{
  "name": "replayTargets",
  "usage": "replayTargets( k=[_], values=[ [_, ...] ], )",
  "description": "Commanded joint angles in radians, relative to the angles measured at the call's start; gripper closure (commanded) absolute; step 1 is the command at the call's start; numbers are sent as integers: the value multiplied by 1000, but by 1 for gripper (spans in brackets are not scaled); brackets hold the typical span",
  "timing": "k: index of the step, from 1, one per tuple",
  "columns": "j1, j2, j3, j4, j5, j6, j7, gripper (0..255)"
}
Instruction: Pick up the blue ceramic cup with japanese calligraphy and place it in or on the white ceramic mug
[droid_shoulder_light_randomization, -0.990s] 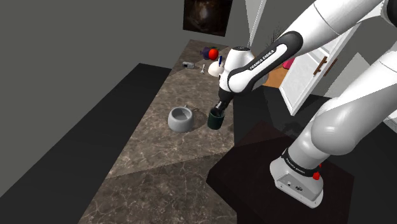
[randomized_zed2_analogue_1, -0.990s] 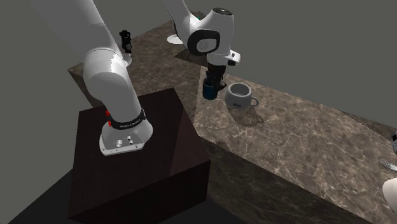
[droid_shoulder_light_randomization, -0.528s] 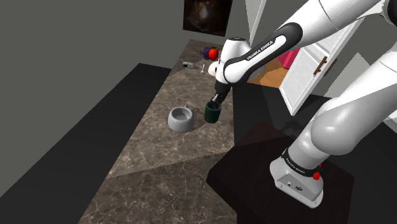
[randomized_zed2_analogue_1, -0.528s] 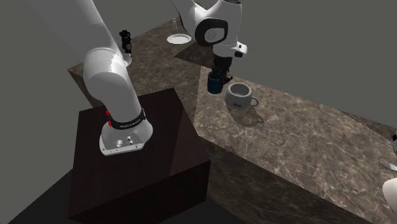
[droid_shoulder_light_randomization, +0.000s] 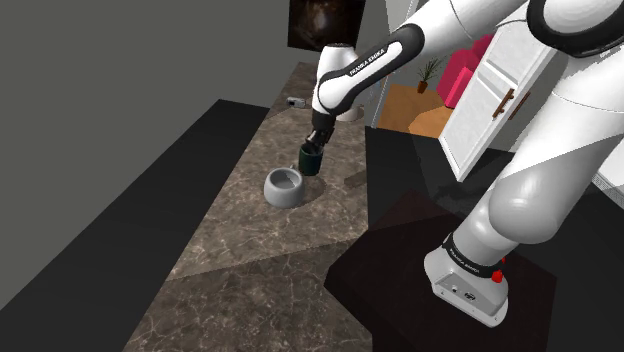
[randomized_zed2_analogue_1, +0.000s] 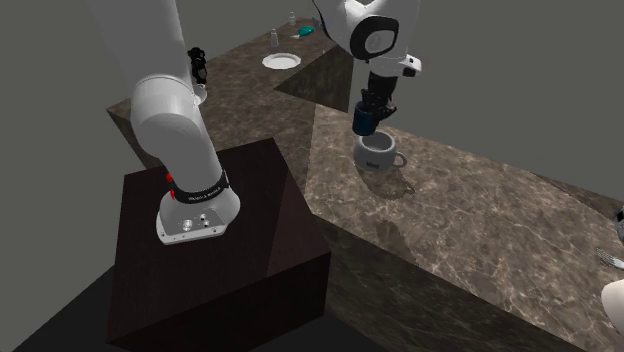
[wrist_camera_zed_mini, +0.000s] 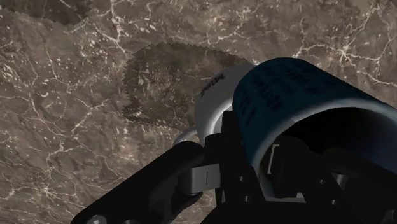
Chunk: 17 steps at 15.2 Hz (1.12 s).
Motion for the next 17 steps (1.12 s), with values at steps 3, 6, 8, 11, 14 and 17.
replayTargets(
  k=[3, 6, 8, 11, 14, 17],
  values=[
    [0, 131, -2, 198, -6, -67, 4, 255],
    [2, 229, -3, 357, -10, -128, 10, 255],
    [2, 258, -3, 390, -11, -131, 10, 255],
    [2, 283, -3, 382, -10, -99, 9, 255],
    [2, 309, -3, 376, -9, -67, 7, 255],
    [2, 336, -2, 373, -8, -37, 6, 255]
  ],
)
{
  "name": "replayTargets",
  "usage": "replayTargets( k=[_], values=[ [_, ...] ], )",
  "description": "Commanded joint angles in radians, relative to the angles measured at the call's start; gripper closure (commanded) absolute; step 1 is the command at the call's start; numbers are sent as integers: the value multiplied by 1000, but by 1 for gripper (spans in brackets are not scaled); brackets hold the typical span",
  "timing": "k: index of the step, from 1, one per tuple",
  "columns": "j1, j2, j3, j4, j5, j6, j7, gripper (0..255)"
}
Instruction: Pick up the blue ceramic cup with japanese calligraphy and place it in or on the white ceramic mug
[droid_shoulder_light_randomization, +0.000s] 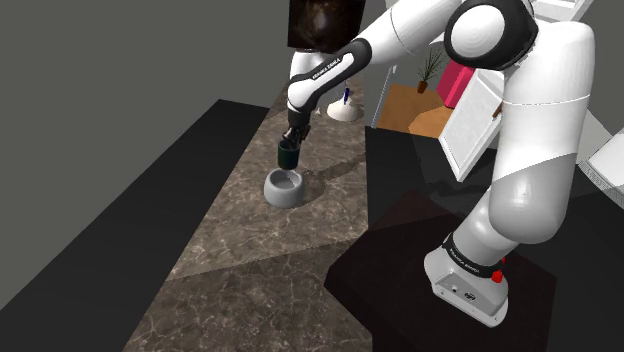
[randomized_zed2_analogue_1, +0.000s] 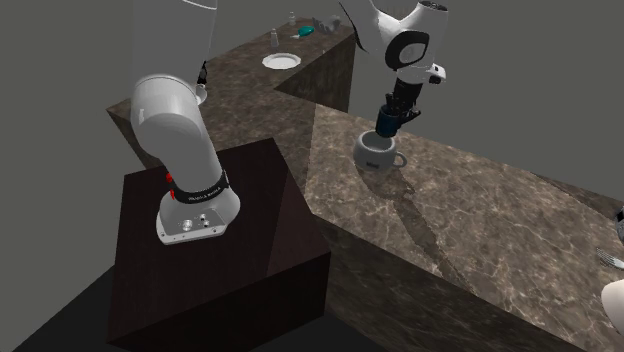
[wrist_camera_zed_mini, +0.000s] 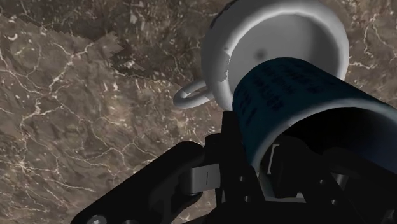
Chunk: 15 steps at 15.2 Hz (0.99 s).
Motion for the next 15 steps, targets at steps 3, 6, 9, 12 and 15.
replayTargets(
  k=[3, 6, 9, 12, 15],
  values=[
    [1, 36, 1, -5, 1, 42, 0, 255],
    [1, 66, 1, -5, 2, 71, -2, 255],
    [1, 76, 1, -4, 2, 81, -2, 255],
    [1, 76, 1, -4, 2, 81, -2, 255],
    [1, 76, 1, -4, 2, 81, -2, 0]
  ],
)
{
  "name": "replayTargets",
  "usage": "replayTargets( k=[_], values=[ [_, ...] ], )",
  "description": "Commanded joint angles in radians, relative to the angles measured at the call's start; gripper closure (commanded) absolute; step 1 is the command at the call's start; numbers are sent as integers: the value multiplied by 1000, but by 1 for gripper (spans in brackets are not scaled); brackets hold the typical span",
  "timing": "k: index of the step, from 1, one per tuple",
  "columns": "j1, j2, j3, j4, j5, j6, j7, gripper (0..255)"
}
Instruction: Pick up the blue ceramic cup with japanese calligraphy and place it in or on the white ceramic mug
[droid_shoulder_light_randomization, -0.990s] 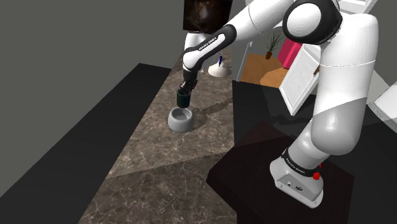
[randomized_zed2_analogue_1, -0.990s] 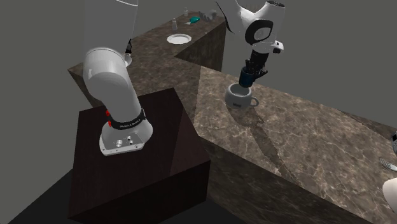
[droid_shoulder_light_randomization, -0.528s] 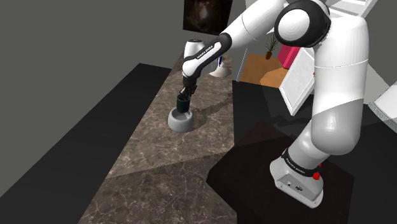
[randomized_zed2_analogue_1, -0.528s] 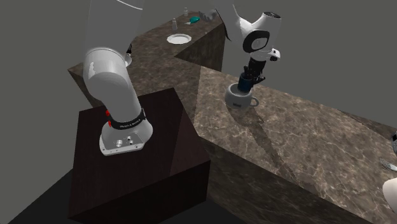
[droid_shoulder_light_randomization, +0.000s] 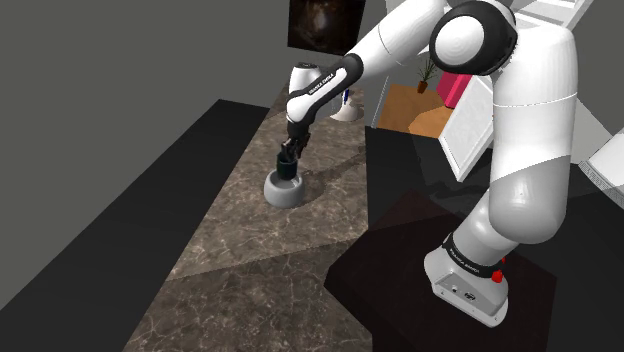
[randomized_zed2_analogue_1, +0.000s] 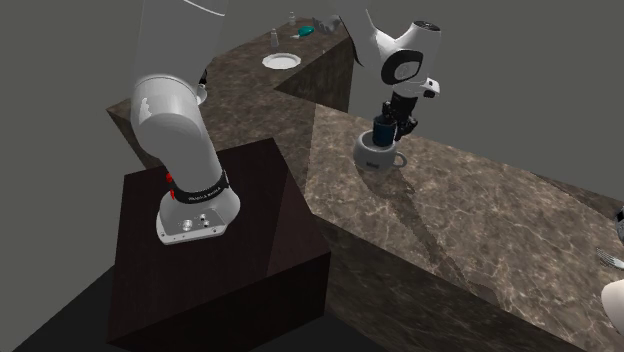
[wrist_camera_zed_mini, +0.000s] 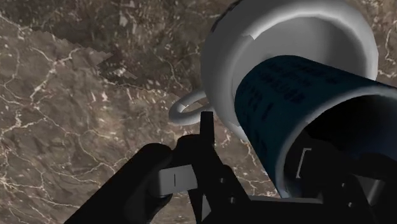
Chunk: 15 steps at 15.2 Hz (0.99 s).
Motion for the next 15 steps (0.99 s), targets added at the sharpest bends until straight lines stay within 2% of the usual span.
replayTargets(
  k=[1, 5, 9, 15],
  values=[
    [0, 0, 0, 0, 0, 0, 0, 0],
    [0, 0, 0, 0, 0, 0, 0, 0],
    [-2, -92, -2, 1, -2, -93, 1, 0],
    [-2, -92, -2, 1, -2, -93, 1, 0]
  ],
)
